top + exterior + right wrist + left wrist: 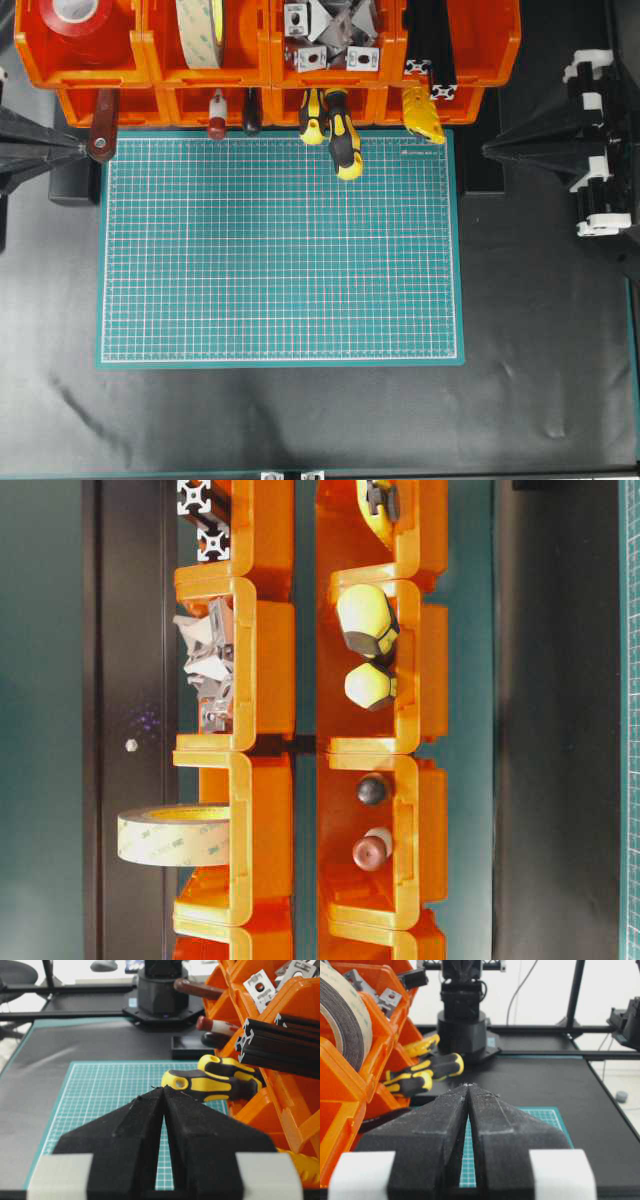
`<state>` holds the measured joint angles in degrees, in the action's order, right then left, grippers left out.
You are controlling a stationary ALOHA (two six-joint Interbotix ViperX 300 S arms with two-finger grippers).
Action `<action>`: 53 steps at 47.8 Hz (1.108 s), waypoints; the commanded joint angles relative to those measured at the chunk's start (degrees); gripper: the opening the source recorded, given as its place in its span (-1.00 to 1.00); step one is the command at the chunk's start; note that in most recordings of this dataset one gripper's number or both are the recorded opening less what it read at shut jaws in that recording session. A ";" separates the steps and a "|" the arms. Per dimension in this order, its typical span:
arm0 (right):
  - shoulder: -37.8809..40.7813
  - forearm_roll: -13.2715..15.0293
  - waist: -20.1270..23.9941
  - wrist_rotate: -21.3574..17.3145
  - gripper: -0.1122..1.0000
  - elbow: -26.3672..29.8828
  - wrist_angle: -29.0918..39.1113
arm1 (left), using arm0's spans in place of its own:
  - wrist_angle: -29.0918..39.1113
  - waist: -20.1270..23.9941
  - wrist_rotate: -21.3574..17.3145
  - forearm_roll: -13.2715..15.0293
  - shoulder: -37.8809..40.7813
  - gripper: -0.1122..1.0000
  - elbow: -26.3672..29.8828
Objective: Pick vinyl tape from container rack with left arm.
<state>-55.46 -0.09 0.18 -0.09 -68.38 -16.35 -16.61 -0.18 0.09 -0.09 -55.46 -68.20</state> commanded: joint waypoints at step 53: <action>-0.79 -2.29 0.88 -6.77 -0.79 6.33 5.27 | 87.10 11.78 -12.48 -4.66 24.35 -0.70 59.77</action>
<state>-56.78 -2.37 1.05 -6.86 -63.81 -11.16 66.80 11.07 -11.51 -4.66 -33.40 -12.39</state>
